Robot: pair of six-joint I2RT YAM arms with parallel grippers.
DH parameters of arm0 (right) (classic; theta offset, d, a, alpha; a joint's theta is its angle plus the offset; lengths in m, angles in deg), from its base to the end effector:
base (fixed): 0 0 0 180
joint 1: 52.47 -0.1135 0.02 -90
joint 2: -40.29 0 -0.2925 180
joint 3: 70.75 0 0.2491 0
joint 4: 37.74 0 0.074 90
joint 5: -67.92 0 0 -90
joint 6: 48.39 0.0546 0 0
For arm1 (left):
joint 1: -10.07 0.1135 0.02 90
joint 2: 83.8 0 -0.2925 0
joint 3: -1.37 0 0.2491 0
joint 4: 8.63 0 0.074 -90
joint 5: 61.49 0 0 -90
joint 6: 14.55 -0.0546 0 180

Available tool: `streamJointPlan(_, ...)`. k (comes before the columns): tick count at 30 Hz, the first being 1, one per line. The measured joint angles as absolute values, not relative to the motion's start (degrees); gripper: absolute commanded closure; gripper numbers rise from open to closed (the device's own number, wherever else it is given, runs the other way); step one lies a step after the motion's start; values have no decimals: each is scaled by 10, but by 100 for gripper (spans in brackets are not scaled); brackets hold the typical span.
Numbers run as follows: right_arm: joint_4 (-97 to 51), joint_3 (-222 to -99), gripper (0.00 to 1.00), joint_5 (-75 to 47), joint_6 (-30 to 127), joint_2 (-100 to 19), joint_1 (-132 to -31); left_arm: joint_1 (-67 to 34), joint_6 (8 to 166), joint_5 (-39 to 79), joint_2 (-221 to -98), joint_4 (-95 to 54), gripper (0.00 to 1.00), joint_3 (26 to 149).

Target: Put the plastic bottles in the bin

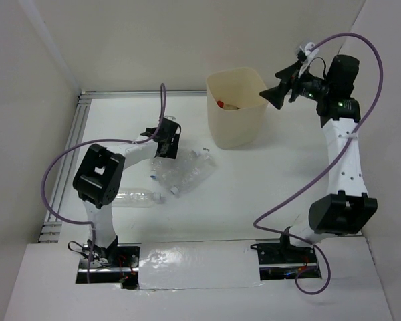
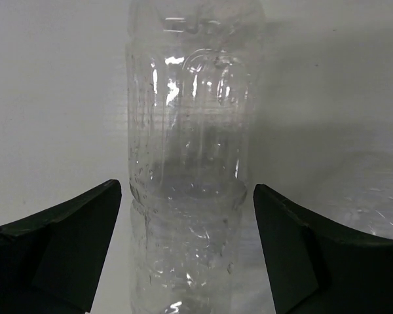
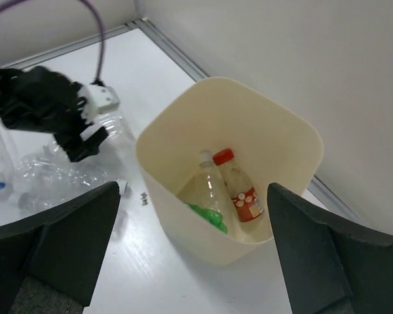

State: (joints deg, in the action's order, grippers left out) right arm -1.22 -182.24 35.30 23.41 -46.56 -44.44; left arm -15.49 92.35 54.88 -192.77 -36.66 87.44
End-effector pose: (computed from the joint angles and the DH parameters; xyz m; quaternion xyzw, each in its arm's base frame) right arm 0.3347 -0.0008 0.4881 -0.3617 0.6517 0.2376 0.6229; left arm 0.3912 -0.1602 0.1978 -0.0068 0.9207 0.0825 0.3813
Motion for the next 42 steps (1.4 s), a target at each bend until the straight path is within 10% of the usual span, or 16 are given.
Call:
streamJointPlan(3, -9, -1787, 2, 383, 218, -420, -441, -148, 926, 551, -1956, -379, 31, 891)
streamJointPlan(5, -6, -1771, 7, 398, 209, -402, -439, -144, 924, 551, -1962, -378, 65, 904)
streamJointPlan(9, -9, -1734, 51, 402, 206, -380, -432, -144, 923, 535, -1958, -374, 77, 916)
streamJointPlan(11, -15, -1714, 32, 391, 217, -374, -431, -144, 927, 524, -1952, -383, 77, 915)
streamJointPlan(12, -13, -1705, 3, 387, 216, -373, -431, -144, 928, 516, -1944, -388, 77, 916)
streamJointPlan(14, -1, -1693, 0, 382, 205, -373, -431, -146, 928, 497, -1917, -402, 78, 927)
streamJointPlan(19, 58, -1675, 2, 407, 131, -374, -427, -160, 928, 432, -1849, -395, 78, 1033)
streamJointPlan(26, 125, -1569, 77, 394, -5, -331, -447, -220, 957, 295, -1806, -247, 78, 1184)
streamJointPlan(33, 145, -1511, 59, 388, -50, -274, -470, -273, 980, 290, -1924, -93, 69, 1285)
streamJointPlan(42, 154, -1453, 21, 388, -98, -235, -474, -330, 927, 422, -2141, -59, 12, 1434)
